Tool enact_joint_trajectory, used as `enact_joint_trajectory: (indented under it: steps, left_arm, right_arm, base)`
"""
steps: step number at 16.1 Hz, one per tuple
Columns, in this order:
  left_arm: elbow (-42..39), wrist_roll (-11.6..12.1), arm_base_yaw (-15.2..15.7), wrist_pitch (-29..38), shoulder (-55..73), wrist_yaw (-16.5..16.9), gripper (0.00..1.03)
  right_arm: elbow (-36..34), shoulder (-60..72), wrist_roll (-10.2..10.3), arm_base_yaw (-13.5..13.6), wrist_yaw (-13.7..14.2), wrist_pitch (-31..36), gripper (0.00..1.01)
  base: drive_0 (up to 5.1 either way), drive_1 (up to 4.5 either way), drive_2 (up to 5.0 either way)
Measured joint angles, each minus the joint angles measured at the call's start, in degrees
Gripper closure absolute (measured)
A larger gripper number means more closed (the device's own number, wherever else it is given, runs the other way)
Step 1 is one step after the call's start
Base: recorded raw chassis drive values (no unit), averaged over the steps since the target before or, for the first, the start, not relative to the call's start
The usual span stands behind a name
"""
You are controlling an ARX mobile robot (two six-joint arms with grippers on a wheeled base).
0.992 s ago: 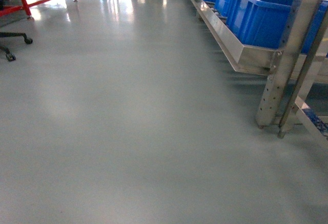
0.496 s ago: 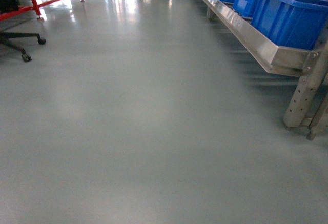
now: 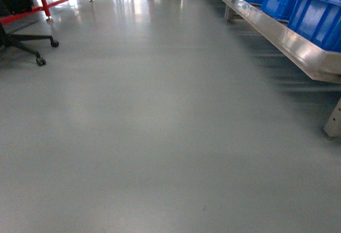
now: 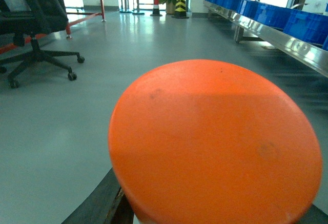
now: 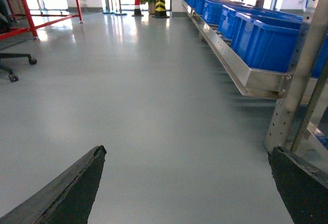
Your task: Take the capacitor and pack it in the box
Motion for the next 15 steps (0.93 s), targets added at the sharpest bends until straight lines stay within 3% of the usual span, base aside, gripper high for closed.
enact_joint_trajectory:
  steps: [3, 15]
  left_arm:
    - [0.0, 0.0, 0.0, 0.1, 0.0, -0.1, 0.59]
    - [0.0, 0.0, 0.0, 0.0, 0.0, 0.0, 0.59]
  right_arm:
    - [0.0, 0.0, 0.0, 0.0, 0.0, 0.2, 0.03]
    - [0.0, 0.0, 0.0, 0.0, 0.0, 0.0, 0.03]
  base:
    - [0.0, 0.00, 0.0]
    - [-4.9, 3.33, 1.4]
